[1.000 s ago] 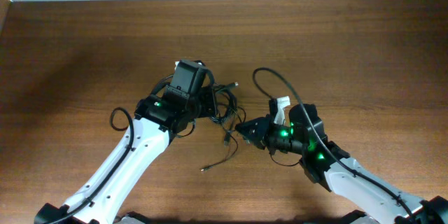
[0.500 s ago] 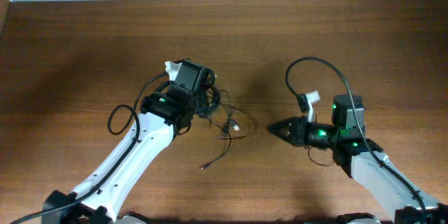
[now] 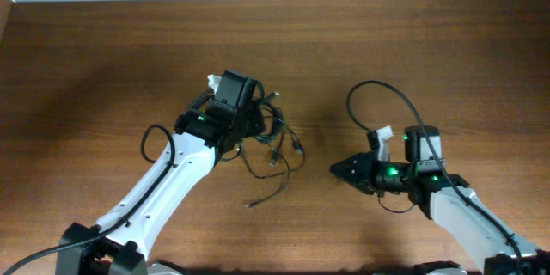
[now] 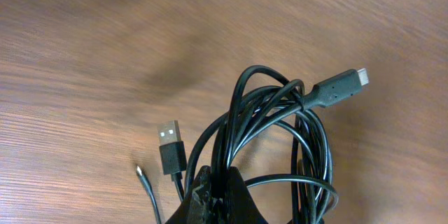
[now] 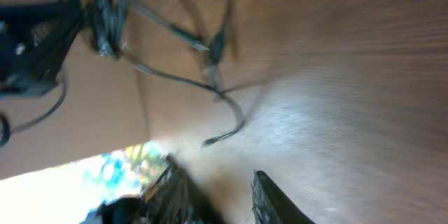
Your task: Untangle cables
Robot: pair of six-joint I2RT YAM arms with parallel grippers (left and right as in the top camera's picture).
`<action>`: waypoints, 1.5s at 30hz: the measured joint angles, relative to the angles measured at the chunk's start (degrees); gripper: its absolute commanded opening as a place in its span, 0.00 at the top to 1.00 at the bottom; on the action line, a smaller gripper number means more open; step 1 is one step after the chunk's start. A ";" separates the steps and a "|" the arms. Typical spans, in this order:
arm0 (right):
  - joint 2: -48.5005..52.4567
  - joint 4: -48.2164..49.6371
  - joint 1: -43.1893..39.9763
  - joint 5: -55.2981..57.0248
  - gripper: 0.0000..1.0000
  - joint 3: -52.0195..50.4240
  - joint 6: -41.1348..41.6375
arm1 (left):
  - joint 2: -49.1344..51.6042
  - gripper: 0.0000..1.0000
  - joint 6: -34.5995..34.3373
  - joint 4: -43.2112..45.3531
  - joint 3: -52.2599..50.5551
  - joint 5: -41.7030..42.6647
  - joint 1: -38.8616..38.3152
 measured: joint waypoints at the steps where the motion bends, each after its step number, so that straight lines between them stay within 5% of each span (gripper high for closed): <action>1: 0.00 1.14 1.55 -1.27 0.63 0.00 0.92 | 0.00 1.00 0.00 0.02 0.00 2.80 0.00; 7: 0.00 16.15 10.29 -1.55 0.51 -0.15 14.62 | 0.00 1.00 -0.13 0.02 0.00 9.60 -0.02; 12: 0.00 17.81 14.95 7.28 0.49 -0.13 26.18 | 0.00 1.00 -0.11 0.02 0.00 14.29 -0.02; 20: 0.00 25.64 17.90 14.62 0.49 -0.20 31.15 | 0.02 1.00 -0.13 -0.02 0.00 22.64 -0.02; 25: 0.00 25.99 17.92 19.02 0.96 -0.20 35.80 | 0.04 1.00 0.33 -0.24 0.00 26.05 -0.02; 26: 0.00 26.21 17.92 19.50 0.96 -0.20 36.48 | 0.09 1.00 0.72 -0.31 0.00 26.29 -0.02; 28: 0.00 26.25 17.92 19.85 0.96 -0.20 36.94 | 0.13 0.82 1.68 -0.39 0.00 26.49 -0.02; 30: 0.00 26.21 17.92 19.87 0.96 -0.20 35.45 | 0.20 0.03 3.43 -0.42 0.00 26.32 -0.02; 45: 0.00 27.45 17.92 18.75 0.96 -0.20 15.04 | 0.20 0.01 6.60 -0.79 0.00 14.47 1.75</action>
